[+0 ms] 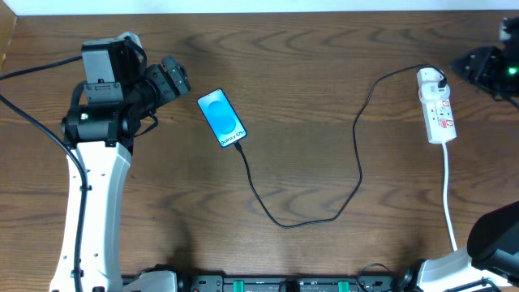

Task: Plug charger to phone and switch on socket
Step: 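Move the right gripper over the white power strip's switch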

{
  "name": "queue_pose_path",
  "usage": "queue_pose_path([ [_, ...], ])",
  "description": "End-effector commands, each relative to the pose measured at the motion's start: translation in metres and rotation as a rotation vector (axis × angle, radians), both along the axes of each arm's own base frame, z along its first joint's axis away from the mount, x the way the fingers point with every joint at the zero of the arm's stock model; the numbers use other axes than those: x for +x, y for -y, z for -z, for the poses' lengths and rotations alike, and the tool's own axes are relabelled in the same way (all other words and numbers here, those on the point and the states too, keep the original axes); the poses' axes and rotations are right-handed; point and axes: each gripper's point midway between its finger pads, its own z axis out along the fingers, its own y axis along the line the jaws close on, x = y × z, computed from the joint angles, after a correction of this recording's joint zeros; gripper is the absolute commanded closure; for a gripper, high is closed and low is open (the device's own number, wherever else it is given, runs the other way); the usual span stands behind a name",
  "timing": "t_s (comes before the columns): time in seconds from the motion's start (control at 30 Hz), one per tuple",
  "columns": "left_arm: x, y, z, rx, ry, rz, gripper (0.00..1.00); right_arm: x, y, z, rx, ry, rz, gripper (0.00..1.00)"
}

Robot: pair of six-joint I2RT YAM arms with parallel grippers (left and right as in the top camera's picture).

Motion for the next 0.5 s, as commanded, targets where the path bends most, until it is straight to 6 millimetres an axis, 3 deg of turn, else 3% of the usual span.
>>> queue_pose_path([
  [0.0, -0.001, -0.004, -0.001, 0.019, 0.004, -0.005, 0.05, -0.006, 0.020, -0.021, -0.021, 0.058, 0.034, 0.69],
  [0.2, -0.001, -0.004, -0.001, 0.019, 0.004, -0.004, 0.05, -0.012, 0.050, -0.012, -0.029, 0.035, 0.105, 0.79],
  [0.47, -0.001, -0.004, -0.001, 0.019, 0.004, -0.005, 0.05, -0.008, 0.066, 0.010, -0.006, -0.006, 0.133, 0.99],
])
